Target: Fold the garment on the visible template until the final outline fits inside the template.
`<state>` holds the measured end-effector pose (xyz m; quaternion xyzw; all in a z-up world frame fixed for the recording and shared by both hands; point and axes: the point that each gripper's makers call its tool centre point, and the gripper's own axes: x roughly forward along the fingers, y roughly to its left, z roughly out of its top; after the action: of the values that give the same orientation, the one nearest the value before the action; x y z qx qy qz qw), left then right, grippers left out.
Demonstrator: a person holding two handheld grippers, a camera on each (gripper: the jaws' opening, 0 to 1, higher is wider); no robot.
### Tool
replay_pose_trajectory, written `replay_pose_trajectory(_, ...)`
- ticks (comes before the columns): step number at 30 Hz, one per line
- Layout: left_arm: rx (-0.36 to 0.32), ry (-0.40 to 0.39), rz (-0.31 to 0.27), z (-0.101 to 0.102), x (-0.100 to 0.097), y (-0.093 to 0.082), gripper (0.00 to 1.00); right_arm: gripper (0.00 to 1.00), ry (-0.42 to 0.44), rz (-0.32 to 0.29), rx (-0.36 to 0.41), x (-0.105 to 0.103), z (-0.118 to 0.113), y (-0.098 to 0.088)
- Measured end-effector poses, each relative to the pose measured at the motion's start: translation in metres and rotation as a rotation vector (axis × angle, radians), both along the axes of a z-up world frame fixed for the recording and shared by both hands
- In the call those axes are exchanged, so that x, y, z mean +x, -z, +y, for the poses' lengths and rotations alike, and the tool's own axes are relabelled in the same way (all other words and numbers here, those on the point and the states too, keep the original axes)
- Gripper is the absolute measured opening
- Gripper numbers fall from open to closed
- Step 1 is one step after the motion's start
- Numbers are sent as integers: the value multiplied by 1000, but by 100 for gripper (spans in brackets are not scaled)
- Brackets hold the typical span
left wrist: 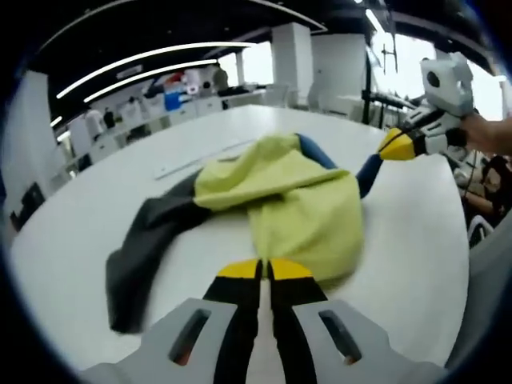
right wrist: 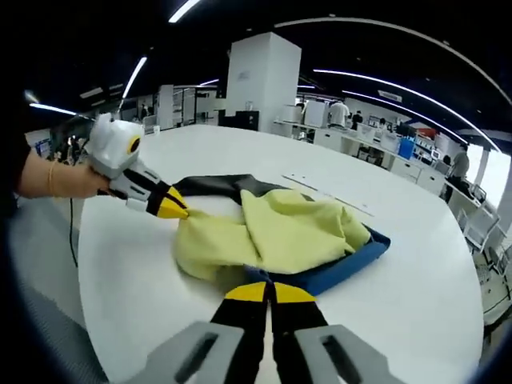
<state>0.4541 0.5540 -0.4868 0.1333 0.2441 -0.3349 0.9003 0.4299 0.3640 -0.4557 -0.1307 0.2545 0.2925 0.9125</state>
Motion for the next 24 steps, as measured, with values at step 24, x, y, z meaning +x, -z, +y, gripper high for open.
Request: replay_pose_trajectory(24,1,-182,-42,30,-10,-24,0,0,272,23,-112,48,-148,-12)
